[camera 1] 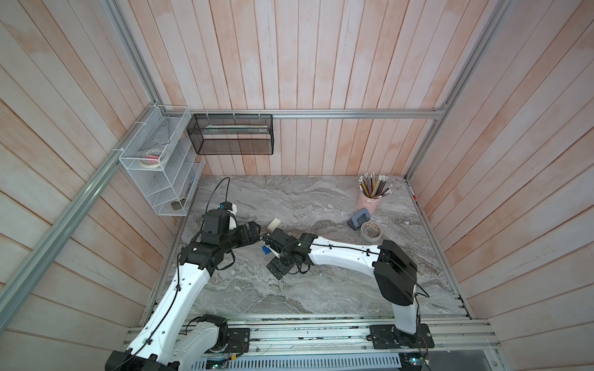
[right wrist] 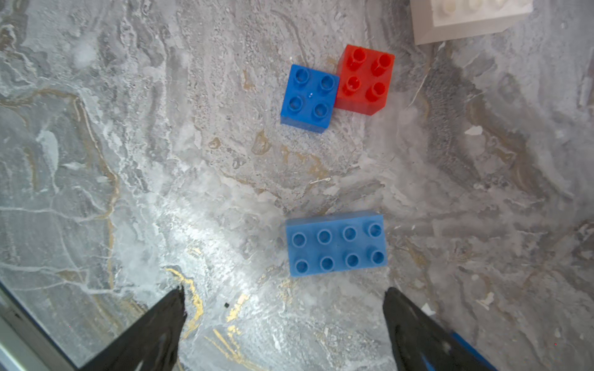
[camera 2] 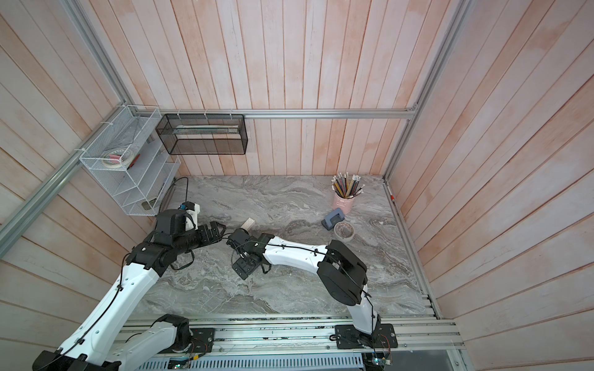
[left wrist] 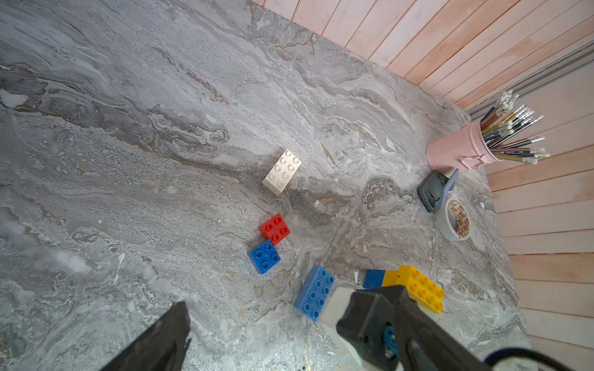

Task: Assemble a spoon with lego
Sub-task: Pick up the lego brick from the center of the board.

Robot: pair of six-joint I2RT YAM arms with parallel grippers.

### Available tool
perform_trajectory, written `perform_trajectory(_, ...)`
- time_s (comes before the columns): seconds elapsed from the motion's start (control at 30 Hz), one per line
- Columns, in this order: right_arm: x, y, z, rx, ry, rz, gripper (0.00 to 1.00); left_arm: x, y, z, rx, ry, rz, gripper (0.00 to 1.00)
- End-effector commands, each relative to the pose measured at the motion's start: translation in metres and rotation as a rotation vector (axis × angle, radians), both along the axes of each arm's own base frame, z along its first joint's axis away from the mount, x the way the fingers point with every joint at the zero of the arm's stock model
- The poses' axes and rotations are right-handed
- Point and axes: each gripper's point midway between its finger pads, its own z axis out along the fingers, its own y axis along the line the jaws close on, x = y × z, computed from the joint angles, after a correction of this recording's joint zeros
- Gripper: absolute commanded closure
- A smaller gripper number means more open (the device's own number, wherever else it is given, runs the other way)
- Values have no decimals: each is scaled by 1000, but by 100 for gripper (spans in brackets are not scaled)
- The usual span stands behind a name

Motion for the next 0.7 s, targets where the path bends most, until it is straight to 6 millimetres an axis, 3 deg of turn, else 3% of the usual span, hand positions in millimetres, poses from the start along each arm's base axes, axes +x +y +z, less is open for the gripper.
perform_trajectory(0.0,6,-9,-6,-58,19,18,3,-4,3,-6,22,5,-8,0)
perform_trajectory(0.13,4,-11,-11,-72,45,10,7,-5,3,-7,22,2,-9,0)
perform_trajectory(0.33,-18,3,-7,50,201,-69,17,-5,3,-6,24,-8,-11,0)
perform_trajectory(0.67,-35,-7,-41,61,313,-199,18,-8,5,-5,37,-19,-21,0)
